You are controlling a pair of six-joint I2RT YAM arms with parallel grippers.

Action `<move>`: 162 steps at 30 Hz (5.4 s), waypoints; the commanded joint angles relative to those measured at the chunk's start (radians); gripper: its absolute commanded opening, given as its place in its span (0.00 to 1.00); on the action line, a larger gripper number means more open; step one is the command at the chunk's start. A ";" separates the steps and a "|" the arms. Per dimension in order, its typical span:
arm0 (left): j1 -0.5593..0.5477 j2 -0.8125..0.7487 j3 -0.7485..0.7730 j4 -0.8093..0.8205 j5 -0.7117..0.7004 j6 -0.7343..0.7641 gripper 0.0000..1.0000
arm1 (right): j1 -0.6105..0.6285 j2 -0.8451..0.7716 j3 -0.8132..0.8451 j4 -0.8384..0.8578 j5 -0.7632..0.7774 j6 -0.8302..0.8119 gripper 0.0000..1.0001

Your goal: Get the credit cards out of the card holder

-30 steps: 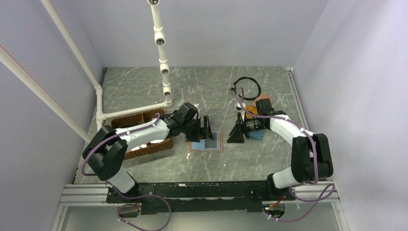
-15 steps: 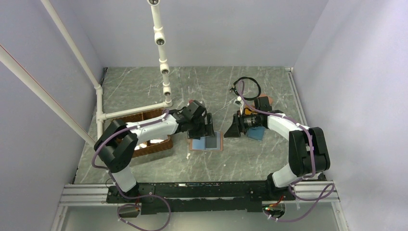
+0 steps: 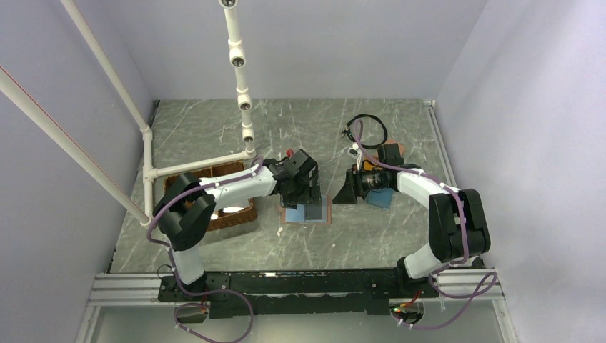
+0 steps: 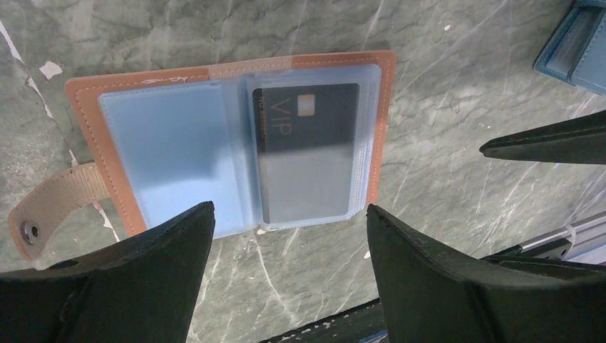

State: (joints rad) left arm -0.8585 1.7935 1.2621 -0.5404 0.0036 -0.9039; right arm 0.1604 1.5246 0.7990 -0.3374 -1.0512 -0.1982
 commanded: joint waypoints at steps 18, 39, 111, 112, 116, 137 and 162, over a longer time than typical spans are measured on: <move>-0.014 -0.011 0.023 -0.005 -0.001 0.009 0.84 | 0.001 -0.040 -0.017 0.039 0.000 -0.003 0.56; -0.038 0.186 0.264 -0.181 -0.069 -0.001 0.87 | -0.014 -0.018 -0.006 0.039 0.003 0.006 0.56; -0.052 0.189 0.262 -0.199 -0.069 -0.021 0.77 | -0.044 -0.025 -0.007 0.032 -0.001 -0.006 0.56; -0.052 0.190 0.263 -0.197 -0.066 -0.020 0.77 | -0.044 -0.025 -0.007 0.033 -0.002 -0.006 0.56; -0.052 0.183 0.254 -0.172 -0.042 -0.014 0.79 | -0.044 -0.030 -0.009 0.032 -0.003 -0.007 0.56; -0.050 0.144 0.223 -0.146 -0.028 0.011 0.88 | -0.044 -0.041 -0.015 0.035 -0.010 -0.011 0.56; -0.045 0.192 0.265 -0.188 -0.013 0.040 0.89 | -0.044 -0.034 -0.011 0.031 -0.012 -0.014 0.56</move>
State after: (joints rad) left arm -0.9047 1.9793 1.4910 -0.7231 -0.0196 -0.8772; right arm 0.1200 1.5200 0.7876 -0.3279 -1.0481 -0.1936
